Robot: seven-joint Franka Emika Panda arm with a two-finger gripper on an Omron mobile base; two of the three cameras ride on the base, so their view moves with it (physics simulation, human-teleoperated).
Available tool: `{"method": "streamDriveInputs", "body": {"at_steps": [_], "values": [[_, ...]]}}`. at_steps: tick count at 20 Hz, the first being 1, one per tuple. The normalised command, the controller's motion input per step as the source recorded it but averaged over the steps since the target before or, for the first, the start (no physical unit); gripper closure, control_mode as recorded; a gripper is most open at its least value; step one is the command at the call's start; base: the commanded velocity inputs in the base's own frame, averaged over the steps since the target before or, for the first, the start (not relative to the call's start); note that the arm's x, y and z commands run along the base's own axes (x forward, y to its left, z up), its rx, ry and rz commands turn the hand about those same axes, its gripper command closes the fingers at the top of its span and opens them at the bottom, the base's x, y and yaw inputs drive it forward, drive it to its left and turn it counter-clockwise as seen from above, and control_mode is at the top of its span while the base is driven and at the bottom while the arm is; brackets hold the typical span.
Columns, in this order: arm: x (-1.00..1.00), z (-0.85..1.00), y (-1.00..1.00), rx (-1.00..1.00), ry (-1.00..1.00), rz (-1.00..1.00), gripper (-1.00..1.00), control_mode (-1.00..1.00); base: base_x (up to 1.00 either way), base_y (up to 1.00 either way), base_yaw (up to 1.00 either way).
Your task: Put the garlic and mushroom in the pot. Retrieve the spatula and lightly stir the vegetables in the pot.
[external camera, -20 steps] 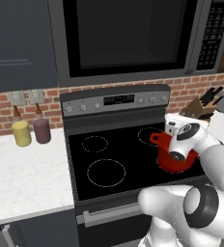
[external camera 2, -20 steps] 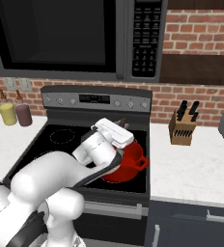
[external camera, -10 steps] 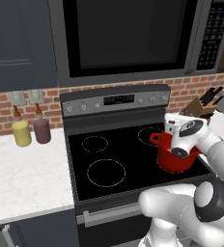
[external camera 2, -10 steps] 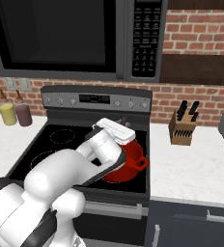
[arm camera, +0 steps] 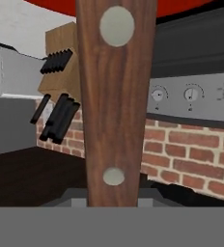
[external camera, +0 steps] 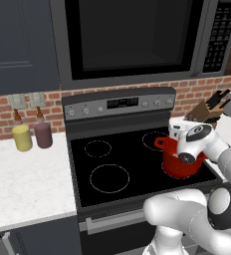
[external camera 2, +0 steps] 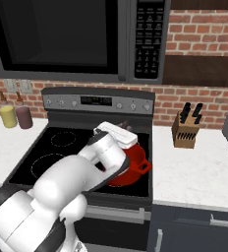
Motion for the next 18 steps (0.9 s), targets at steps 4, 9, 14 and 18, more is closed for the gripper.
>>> {"method": "streamDriveInputs", "body": {"at_steps": [4,9,14,18], "values": [[0.00,-0.45,0.00,0.00,0.00,0.00,1.00,-1.00,0.00,0.00,0.00],[0.00,-0.47,0.02,0.00,-0.02,0.00,1.00,-1.00,0.00,0.00,0.00],[0.04,-0.61,0.04,0.00,-0.01,0.00,1.00,-1.00,0.00,0.00,0.00],[0.18,-0.57,0.00,-0.01,0.00,0.00,1.00,-1.00,0.00,0.00,0.00]]}}
